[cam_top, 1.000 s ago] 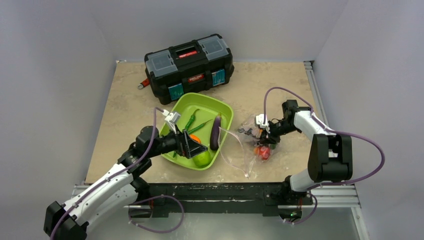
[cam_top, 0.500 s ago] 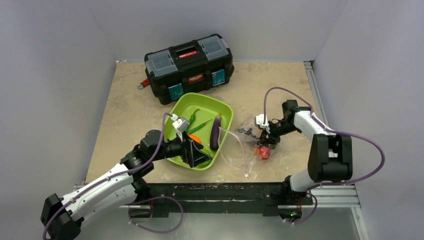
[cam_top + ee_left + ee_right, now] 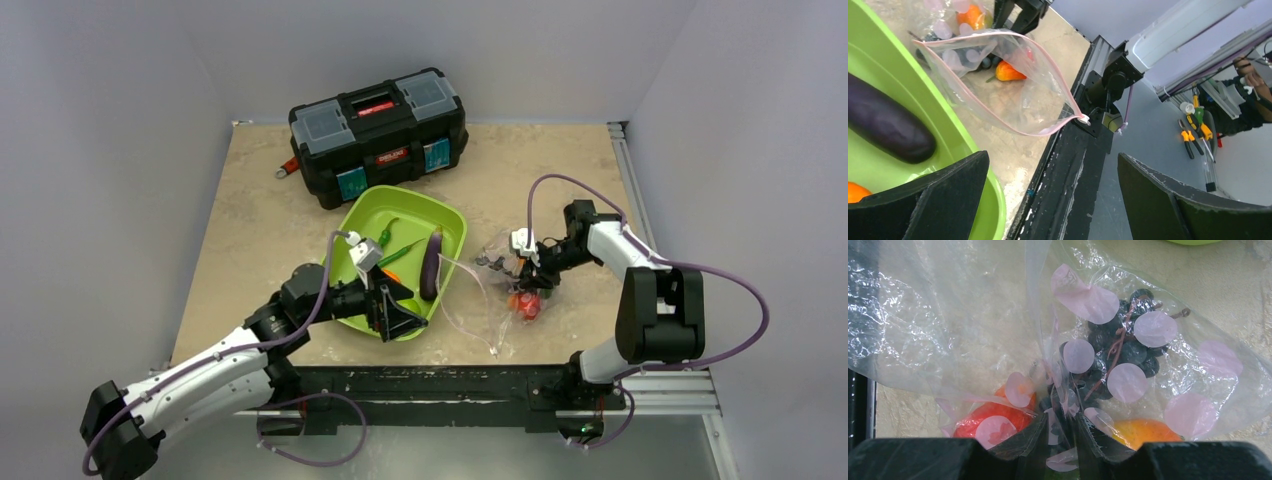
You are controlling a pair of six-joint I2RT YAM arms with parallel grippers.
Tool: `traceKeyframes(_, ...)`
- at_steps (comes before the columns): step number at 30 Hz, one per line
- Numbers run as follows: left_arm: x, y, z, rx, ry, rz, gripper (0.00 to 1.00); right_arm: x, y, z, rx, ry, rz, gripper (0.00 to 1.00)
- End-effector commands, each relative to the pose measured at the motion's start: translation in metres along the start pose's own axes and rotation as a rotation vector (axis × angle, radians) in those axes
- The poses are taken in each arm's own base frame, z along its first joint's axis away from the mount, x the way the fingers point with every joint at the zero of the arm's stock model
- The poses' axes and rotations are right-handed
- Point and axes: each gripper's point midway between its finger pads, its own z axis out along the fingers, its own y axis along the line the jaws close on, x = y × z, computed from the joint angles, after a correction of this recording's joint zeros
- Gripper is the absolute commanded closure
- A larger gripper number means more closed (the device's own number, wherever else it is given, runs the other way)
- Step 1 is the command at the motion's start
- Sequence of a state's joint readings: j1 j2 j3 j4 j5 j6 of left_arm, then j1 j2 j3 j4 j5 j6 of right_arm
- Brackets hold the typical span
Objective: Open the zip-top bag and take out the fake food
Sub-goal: Pick up the fake fruit from the zipper food storage bag.
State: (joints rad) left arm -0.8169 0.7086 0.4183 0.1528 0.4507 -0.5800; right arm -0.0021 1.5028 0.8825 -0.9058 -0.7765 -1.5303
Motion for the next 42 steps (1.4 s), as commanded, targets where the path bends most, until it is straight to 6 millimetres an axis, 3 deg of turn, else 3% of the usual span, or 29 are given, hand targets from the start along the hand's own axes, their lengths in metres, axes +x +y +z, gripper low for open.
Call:
traceKeyframes(1, -0.005, -0.015, 0.005, 0.058, -0.012, 0.097, 0.00, -0.004, -0.006, -0.005, 0.006, -0.003, -0.011, 0.72)
traceKeyframes(10, 0.004, -0.008, 0.016, -0.028, 0.055, 0.148, 0.00, -0.005, -0.007, -0.006, 0.010, -0.004, -0.015, 0.71)
traceKeyframes(29, 0.010, -0.003, 0.026, -0.066, 0.074, 0.194, 0.00, -0.024, -0.014, -0.017, 0.025, -0.041, -0.018, 0.51)
traceKeyframes(38, 0.008, -0.016, 0.044, -0.045, 0.085, 0.164, 0.04, -0.036, -0.013, -0.029, 0.031, -0.062, -0.019, 0.48)
traceKeyframes(42, -0.002, -0.028, 0.038, -0.048, 0.077, 0.214, 0.10, -0.038, -0.010, -0.032, 0.030, -0.064, -0.022, 0.48)
